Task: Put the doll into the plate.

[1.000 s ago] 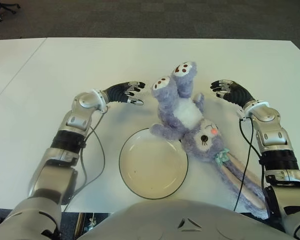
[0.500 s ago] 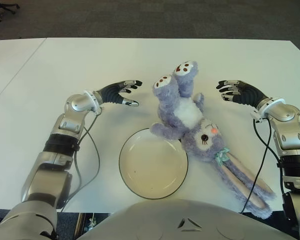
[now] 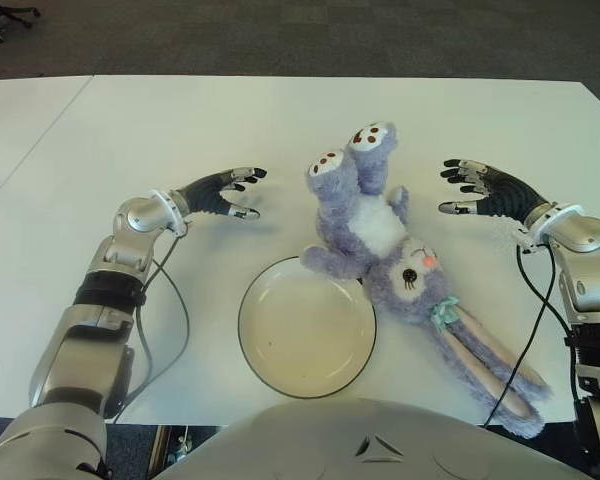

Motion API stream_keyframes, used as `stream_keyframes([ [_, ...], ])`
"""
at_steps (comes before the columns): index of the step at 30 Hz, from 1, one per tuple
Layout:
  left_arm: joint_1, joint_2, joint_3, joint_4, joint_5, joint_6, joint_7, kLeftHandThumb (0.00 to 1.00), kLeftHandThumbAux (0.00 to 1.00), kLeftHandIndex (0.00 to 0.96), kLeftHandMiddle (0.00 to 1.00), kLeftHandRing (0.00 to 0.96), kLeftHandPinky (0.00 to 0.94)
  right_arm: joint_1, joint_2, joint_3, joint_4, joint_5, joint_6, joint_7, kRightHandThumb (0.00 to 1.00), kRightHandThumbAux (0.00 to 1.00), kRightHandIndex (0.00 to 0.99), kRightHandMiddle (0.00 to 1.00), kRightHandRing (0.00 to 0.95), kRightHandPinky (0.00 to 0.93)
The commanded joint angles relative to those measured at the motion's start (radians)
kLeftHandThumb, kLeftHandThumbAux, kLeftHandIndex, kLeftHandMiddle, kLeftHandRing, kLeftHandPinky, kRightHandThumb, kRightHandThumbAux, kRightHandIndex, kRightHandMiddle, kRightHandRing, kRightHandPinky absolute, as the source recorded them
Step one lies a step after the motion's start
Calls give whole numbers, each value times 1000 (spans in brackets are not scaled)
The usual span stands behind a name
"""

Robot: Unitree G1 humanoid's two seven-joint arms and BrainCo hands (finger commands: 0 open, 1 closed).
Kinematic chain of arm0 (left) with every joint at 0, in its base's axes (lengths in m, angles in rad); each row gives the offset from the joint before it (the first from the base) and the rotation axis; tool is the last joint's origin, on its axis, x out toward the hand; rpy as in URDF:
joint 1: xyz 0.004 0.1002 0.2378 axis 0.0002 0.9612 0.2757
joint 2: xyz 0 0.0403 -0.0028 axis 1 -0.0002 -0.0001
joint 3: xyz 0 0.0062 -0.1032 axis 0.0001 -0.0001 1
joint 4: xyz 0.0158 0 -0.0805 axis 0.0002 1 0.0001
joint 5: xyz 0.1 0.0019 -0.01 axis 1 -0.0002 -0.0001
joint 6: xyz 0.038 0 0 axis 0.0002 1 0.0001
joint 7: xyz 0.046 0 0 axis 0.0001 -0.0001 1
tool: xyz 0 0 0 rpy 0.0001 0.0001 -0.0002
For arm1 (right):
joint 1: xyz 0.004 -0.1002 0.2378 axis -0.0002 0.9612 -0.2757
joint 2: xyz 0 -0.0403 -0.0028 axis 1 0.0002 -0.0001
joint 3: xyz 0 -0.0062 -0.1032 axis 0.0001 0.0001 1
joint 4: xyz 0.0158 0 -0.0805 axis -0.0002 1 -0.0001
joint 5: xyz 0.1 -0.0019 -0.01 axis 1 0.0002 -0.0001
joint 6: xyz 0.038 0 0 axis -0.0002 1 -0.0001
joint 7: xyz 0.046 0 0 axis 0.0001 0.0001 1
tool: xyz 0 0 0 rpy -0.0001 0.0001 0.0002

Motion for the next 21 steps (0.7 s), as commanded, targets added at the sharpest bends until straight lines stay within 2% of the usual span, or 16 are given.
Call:
stream_keyframes([
  [1, -9, 2, -4, 20, 14, -13, 9, 97, 680, 0, 0, 0, 12, 36, 0, -10, -35, 6, -12, -5, 220, 744, 82, 136, 121, 105],
  [8, -10, 0, -6, 20, 15, -14, 11, 97, 680, 0, 0, 0, 12, 63, -18, -3, -68, -14, -17, 3, 248, 751, 84, 121, 103, 91],
  [10, 38, 10, -9, -75, -4, -29, -16, 101, 698, 0, 0, 0, 4, 79, -33, 3, -92, -23, -15, 16, 245, 755, 75, 108, 93, 85],
  [12, 115, 24, -17, -222, -30, -51, -47, 107, 713, 0, 0, 0, 0, 116, -56, 4, -139, -29, -10, 38, 246, 752, 62, 89, 81, 81],
  [14, 161, 29, -22, -304, -39, -59, -53, 108, 709, 0, 0, 0, 0, 159, -81, 0, -193, -30, -2, 64, 244, 743, 47, 71, 72, 87],
  [17, 205, 39, -26, -406, -89, -22, -96, 112, 701, 0, 0, 0, 24, 215, -117, -6, -265, -24, 24, 110, 229, 723, 18, 36, 59, 110],
  [21, 236, 47, -24, -501, -127, 41, -125, 122, 690, 0, 0, 0, 33, 241, -146, -2, -314, -23, 59, 147, 214, 714, 1, 18, 49, 106],
])
